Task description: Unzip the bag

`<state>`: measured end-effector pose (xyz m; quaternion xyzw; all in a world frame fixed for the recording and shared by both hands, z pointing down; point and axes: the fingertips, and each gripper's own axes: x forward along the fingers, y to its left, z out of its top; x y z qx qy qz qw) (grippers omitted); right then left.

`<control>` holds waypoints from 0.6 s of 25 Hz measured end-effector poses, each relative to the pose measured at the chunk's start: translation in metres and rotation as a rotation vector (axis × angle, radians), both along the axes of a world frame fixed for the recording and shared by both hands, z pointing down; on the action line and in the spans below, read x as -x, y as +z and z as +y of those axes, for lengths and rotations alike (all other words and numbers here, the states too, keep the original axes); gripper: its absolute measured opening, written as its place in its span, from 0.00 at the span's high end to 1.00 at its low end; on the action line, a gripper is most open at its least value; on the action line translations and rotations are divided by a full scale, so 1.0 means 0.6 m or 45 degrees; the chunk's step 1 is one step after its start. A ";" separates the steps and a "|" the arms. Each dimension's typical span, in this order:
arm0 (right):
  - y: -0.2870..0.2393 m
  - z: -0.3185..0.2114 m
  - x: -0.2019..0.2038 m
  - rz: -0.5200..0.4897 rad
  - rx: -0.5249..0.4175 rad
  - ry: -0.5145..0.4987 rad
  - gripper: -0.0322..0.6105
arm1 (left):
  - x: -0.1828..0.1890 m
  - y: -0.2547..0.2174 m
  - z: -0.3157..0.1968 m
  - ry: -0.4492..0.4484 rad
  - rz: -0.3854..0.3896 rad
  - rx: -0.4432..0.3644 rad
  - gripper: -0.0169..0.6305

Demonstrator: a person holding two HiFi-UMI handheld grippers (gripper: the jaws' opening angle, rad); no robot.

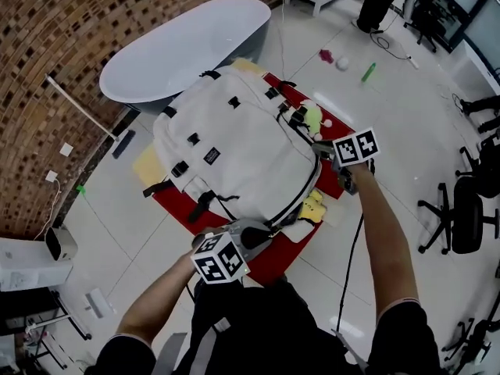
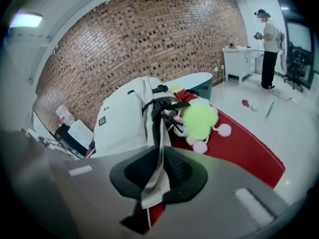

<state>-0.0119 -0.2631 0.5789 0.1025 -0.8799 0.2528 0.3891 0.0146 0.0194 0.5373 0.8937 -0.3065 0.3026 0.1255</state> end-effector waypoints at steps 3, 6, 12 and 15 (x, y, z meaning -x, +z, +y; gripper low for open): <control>-0.040 0.002 -0.014 -0.003 -0.136 0.109 0.73 | 0.002 0.000 -0.003 0.078 0.027 -0.019 0.92; -0.094 0.059 -0.030 -0.028 -0.241 0.184 0.70 | -0.009 0.004 -0.005 0.158 0.064 -0.033 0.92; -0.084 0.229 -0.030 -0.035 -0.107 0.354 0.54 | -0.009 0.010 -0.001 0.254 0.050 -0.076 0.92; -0.046 0.252 -0.049 0.066 -0.081 0.507 0.52 | -0.016 0.005 0.005 0.259 0.046 -0.070 0.92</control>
